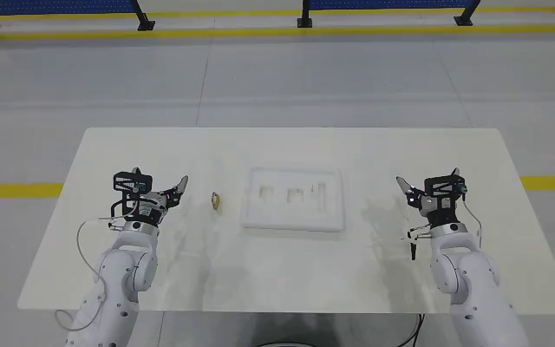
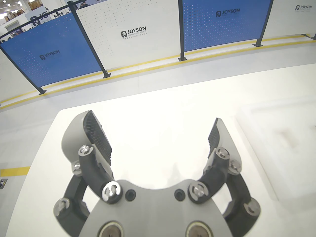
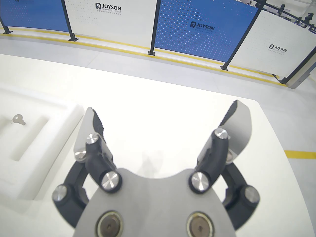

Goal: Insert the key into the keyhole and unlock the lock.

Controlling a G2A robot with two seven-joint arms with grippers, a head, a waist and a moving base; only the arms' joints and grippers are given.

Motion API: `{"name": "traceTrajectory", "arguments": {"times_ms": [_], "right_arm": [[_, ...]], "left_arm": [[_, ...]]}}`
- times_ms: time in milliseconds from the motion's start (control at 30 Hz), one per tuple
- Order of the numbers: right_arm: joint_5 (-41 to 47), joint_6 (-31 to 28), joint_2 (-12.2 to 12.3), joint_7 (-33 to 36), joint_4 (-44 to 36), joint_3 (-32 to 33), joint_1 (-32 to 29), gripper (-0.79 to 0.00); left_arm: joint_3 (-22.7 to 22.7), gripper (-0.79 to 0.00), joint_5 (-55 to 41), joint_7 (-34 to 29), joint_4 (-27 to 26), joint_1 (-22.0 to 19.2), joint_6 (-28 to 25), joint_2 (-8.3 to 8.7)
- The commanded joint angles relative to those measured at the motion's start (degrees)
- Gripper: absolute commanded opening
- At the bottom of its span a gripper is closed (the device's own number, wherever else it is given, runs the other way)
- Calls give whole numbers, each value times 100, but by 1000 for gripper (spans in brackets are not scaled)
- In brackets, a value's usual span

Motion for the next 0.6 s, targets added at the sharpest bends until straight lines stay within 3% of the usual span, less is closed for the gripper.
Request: {"name": "traceTrajectory", "arguments": {"times_ms": [0, 467, 567], "right_arm": [[0, 0, 0, 0, 0, 0, 0, 0], [-142, -198, -27, -112, -142, -193, 44, 0], [-63, -299, -42, 184, -380, -315, 143, 0]], "left_arm": [[0, -1, 0, 0, 0, 0, 0, 0], [0, 0, 0, 0, 0, 0, 0, 0], [0, 0, 0, 0, 0, 0, 0, 0]]}}
